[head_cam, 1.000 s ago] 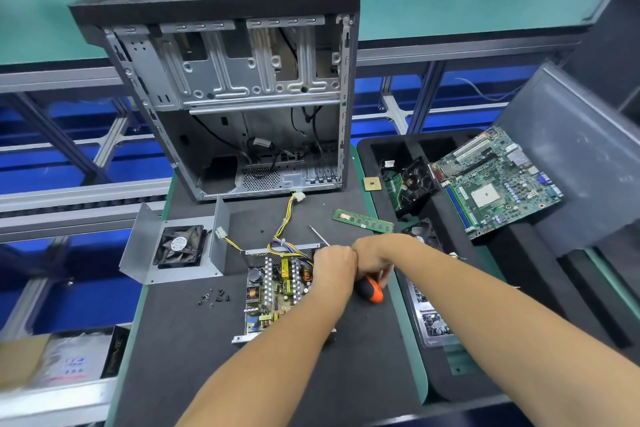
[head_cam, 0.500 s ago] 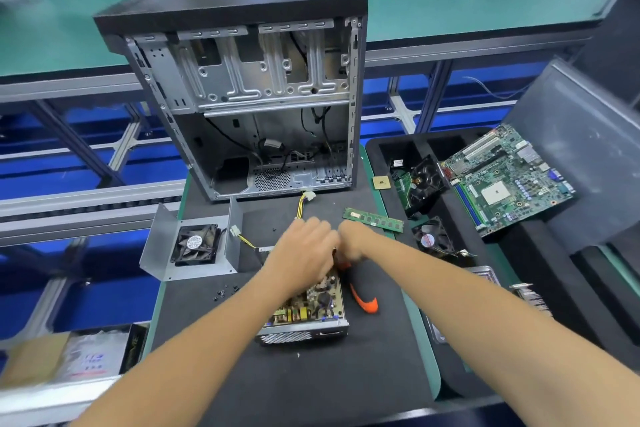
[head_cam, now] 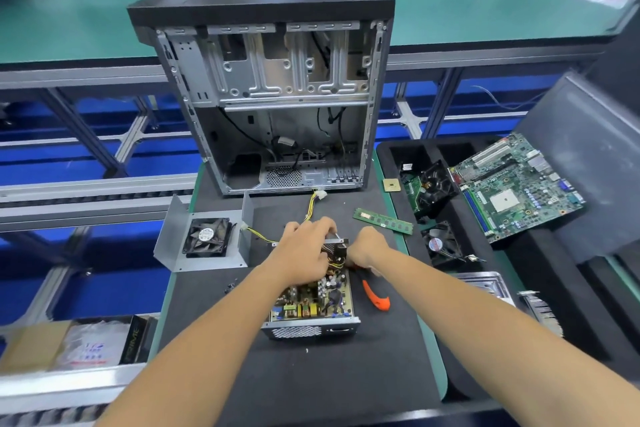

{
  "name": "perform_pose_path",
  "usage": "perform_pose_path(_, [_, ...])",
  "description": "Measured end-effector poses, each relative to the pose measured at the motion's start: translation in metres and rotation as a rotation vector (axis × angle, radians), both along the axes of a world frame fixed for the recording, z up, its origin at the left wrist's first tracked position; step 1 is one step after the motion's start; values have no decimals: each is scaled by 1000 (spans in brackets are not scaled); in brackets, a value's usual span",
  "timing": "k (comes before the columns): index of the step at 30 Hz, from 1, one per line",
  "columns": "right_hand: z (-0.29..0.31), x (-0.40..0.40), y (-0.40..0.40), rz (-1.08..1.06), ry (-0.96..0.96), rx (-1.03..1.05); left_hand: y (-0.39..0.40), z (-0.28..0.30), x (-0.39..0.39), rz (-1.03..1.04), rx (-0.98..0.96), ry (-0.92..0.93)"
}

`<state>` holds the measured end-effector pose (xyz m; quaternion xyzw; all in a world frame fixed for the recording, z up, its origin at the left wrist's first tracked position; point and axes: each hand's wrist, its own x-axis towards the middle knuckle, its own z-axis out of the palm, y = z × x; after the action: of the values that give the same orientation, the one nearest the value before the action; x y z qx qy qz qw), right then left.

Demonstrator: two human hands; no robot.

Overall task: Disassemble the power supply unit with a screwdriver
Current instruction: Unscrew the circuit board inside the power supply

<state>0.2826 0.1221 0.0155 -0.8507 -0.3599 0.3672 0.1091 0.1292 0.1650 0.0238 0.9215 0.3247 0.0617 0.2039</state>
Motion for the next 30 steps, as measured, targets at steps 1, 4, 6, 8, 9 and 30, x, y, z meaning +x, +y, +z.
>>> perform_pose_path(1, [-1,-1,-1,-17,3,4,0,0,-1,5,-16,-43])
perform_pose_path(4, [-8,-4,-2,-106,25,37,-3,-3,-6,30,-17,-149])
perform_pose_path(6, [-10,-5,-3,-191,54,50,-5,-5,-9,52,0,-169])
perform_pose_path(8, [-10,-5,-4,-256,94,49,-5,-5,-9,62,6,-174])
perform_pose_path(9, [-11,-4,-5,-290,112,48,-5,-5,-8,64,3,-171])
perform_pose_path(30, [-15,-12,-8,-432,127,65,-4,-3,-5,52,13,-88])
